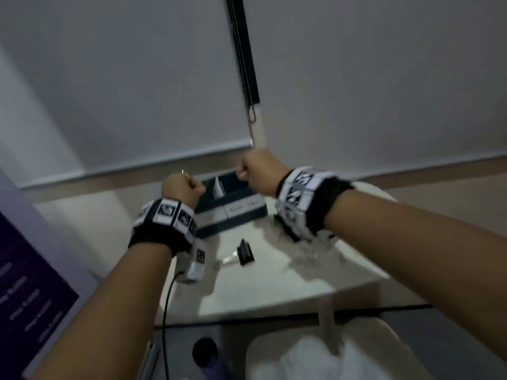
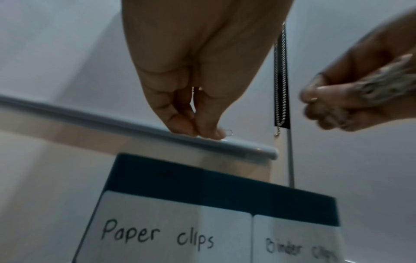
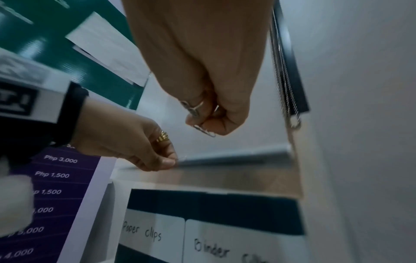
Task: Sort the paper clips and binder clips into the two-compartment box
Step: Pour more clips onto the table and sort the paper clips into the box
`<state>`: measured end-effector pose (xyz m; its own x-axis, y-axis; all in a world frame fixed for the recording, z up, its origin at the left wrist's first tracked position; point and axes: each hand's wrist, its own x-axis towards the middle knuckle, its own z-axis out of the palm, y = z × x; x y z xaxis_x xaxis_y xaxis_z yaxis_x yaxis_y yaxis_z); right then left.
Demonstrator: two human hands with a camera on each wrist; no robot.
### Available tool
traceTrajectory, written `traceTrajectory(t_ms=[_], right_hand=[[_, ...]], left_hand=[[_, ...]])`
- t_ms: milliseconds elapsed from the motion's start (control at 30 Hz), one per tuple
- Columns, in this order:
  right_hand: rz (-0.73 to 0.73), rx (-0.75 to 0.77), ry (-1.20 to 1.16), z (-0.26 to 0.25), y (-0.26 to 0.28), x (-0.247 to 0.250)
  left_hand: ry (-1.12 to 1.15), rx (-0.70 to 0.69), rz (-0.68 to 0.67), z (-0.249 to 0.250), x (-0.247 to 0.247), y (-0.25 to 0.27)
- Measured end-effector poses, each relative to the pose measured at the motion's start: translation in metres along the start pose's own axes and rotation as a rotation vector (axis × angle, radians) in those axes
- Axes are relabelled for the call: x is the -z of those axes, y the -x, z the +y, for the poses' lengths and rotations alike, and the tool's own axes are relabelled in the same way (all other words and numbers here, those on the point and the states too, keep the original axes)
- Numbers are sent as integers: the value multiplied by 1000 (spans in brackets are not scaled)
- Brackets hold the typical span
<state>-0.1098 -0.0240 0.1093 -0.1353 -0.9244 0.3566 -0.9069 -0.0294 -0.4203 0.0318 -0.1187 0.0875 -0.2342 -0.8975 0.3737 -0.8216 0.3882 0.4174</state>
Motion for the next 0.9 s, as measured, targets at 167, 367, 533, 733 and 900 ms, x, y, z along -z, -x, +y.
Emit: traceTrajectory(t_ms=[167,367,533,733,900], right_hand=[[-114,-9,-1,-12,-79,-56],[-303,22,120,-2,-109,-81],[-272,136,26,10,-78,-47],[-359,131,229,70,21,16],[-549,16,373,128,101,37]], left_hand=[[-22,85,-25,-22,-21,-42],[-100,70,-170,-36,-30,-57],[-97,-96,-172,-26,-25,-30],[175,-492,-193,13,-24,54],[-2,-695,-696,50,-57,120]])
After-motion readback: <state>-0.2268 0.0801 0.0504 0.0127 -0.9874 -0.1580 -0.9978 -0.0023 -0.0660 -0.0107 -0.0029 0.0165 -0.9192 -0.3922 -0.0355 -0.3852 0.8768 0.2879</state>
